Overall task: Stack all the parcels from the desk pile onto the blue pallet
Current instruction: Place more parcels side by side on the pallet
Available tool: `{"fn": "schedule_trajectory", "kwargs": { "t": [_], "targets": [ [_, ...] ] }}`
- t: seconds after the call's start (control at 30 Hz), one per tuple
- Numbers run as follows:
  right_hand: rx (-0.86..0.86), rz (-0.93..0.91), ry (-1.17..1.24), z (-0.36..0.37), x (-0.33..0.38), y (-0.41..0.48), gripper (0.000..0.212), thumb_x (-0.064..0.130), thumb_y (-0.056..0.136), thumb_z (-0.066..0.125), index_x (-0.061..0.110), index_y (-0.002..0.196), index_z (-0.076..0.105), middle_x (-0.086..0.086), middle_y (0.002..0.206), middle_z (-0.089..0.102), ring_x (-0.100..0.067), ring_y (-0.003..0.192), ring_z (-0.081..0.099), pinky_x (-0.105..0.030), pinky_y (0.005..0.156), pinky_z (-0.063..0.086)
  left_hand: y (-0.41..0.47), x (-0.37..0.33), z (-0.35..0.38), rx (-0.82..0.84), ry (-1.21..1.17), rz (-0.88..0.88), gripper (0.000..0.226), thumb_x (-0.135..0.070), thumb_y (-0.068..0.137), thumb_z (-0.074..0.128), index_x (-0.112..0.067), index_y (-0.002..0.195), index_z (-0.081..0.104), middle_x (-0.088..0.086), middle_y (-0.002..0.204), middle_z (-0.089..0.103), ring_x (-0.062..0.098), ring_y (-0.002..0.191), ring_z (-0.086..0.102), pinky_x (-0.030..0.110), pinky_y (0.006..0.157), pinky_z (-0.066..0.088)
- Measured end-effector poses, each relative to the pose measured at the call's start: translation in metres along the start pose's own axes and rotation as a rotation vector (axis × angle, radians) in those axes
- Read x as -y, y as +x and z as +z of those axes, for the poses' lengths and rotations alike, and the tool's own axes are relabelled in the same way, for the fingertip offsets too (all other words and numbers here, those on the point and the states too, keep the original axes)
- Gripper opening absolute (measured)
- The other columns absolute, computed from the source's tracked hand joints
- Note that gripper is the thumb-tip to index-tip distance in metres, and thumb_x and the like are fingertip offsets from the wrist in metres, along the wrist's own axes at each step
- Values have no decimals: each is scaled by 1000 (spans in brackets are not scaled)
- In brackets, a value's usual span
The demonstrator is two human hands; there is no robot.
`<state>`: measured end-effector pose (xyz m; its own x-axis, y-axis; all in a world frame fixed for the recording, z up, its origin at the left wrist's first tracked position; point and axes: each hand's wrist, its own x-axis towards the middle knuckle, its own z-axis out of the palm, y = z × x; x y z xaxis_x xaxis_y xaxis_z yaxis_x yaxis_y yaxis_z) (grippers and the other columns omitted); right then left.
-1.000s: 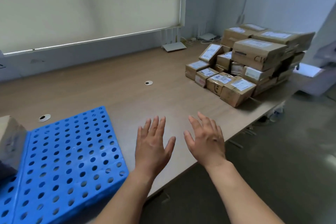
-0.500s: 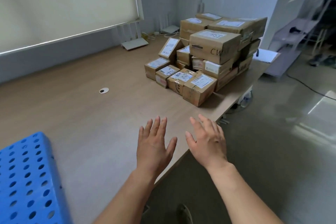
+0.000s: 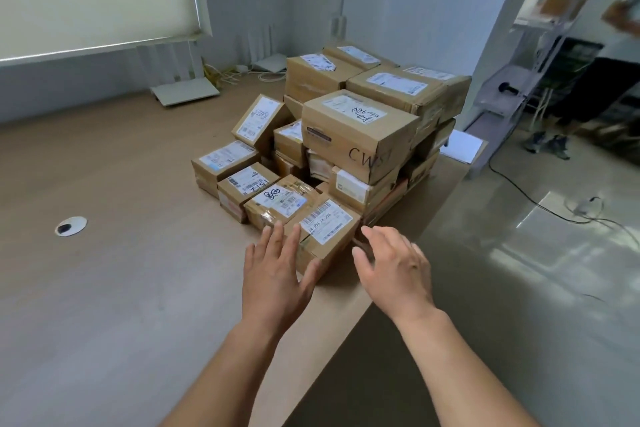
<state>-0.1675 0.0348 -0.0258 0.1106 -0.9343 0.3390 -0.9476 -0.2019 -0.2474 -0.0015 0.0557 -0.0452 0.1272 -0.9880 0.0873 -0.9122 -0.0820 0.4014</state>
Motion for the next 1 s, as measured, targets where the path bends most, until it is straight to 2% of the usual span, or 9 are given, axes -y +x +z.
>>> {"fn": "schedule_trajectory", "kwargs": {
  "t": [0.13, 0.37, 0.5, 0.63, 0.8, 0.9, 1.0],
  "targets": [
    [-8, 75, 56, -3, -27, 38, 35, 26, 89, 59, 13, 122, 62, -6, 116, 63, -27, 108, 59, -38, 92, 43, 42, -15, 3, -6, -30, 5, 66, -57, 94, 31, -30, 150, 9, -3, 159, 6, 15, 146, -1, 36, 118, -4],
    [15, 122, 75, -10, -76, 104, 42, 34, 95, 47, 18, 135, 49, -4, 131, 53, -23, 119, 49, -34, 95, 38, 97, -52, 5, -31, -109, -40, 66, -56, 93, 37, -31, 150, 13, -4, 158, 13, 16, 145, 9, 36, 117, 11],
    [60, 108, 114, -7, -104, 144, 47, 38, 96, 43, 17, 138, 43, -6, 135, 48, -23, 123, 45, -36, 96, 39, 117, -69, 10, -53, -184, -145, 67, -56, 92, 39, -31, 150, 17, -4, 157, 19, 17, 144, 15, 39, 116, 19],
    [68, 117, 193, -6, -131, 186, 51, 41, 97, 40, 17, 141, 38, -6, 141, 43, -24, 127, 41, -36, 96, 39, 136, -99, 12, -60, -345, -257, 66, -55, 92, 41, -28, 149, 20, -2, 155, 26, 18, 141, 25, 39, 110, 28],
    [34, 107, 384, 0, -150, 227, 54, 40, 97, 41, 12, 142, 36, -10, 142, 41, -26, 129, 39, -38, 98, 38, 165, -137, 10, -96, -766, -384, 66, -52, 93, 41, -23, 149, 21, 1, 151, 33, 20, 136, 34, 37, 106, 32],
    [74, 85, 427, 6, -156, 240, 54, 40, 97, 41, 12, 143, 36, -10, 142, 41, -26, 130, 39, -37, 100, 37, 174, -151, 13, -129, -830, -418, 66, -54, 94, 38, -21, 149, 24, 0, 150, 34, 19, 136, 35, 36, 109, 30],
    [97, 76, 473, 10, -154, 242, 54, 40, 96, 42, 10, 142, 38, -10, 142, 42, -26, 130, 39, -35, 100, 36, 178, -156, 16, -115, -876, -458, 67, -57, 92, 37, -22, 148, 26, 1, 149, 36, 21, 134, 37, 45, 110, 32]
  ]
}}
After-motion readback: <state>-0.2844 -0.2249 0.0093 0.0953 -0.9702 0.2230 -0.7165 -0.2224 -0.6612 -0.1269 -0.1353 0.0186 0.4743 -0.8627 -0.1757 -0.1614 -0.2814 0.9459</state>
